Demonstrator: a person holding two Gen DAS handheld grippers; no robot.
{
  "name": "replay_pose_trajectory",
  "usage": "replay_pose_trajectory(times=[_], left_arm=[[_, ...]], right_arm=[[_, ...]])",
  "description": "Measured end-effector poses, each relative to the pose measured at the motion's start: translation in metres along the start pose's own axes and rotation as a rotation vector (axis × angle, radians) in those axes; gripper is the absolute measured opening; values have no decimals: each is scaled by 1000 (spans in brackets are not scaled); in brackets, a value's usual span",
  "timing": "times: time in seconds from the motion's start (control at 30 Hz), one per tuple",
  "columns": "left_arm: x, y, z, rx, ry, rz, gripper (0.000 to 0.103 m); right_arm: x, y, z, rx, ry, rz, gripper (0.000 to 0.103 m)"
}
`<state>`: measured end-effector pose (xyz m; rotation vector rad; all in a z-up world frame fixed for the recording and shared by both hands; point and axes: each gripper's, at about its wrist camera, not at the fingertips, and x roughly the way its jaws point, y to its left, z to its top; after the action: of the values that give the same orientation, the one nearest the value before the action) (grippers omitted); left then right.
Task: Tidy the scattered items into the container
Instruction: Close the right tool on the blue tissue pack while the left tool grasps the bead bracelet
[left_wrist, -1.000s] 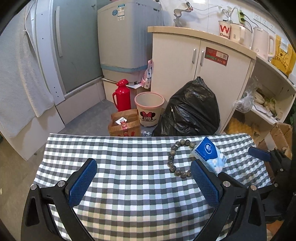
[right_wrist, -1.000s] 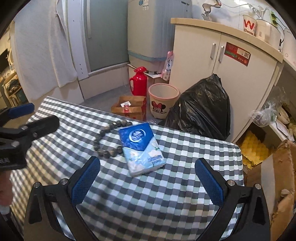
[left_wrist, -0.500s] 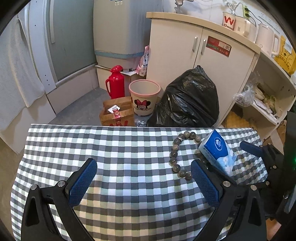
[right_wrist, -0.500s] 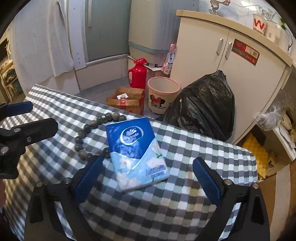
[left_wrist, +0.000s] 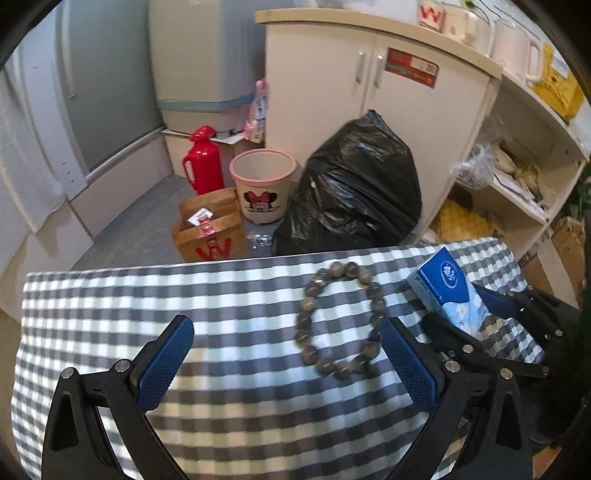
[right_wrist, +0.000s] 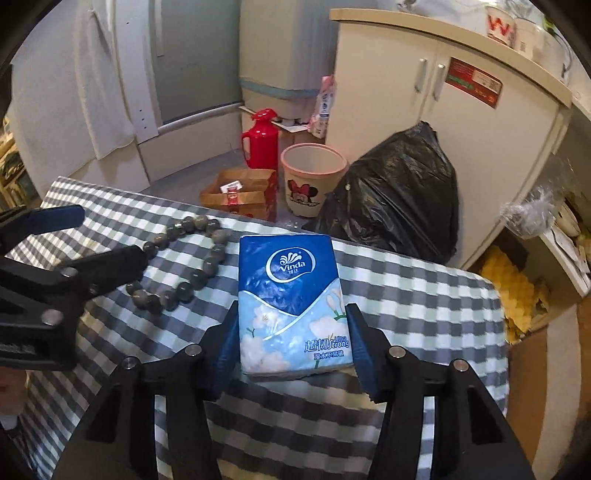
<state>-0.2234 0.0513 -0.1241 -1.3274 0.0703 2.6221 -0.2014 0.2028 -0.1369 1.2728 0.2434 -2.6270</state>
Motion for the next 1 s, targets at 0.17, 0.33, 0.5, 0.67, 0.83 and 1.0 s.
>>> replay_pose_trajectory(times=[0.17, 0.33, 0.5, 0.67, 0.83, 1.0], left_arm=[[20, -13, 3, 13, 38, -28, 103], [37, -22, 3, 23, 72, -73, 101], [35, -35, 1, 95, 50, -38, 83], [30, -40, 2, 96, 35, -41, 23], [26, -41, -1, 84, 24, -32, 23], [14, -41, -3, 71, 9, -20, 22]], right_arm=[[-7, -11, -3, 25, 1, -4, 53], [-11, -18, -7, 43, 1, 0, 53], [-12, -22, -10, 55, -3, 10, 53], [-16, -22, -12, 63, -10, 24, 53], [-21, -23, -15, 70, -18, 36, 53], [-29, -24, -18, 78, -29, 39, 53]])
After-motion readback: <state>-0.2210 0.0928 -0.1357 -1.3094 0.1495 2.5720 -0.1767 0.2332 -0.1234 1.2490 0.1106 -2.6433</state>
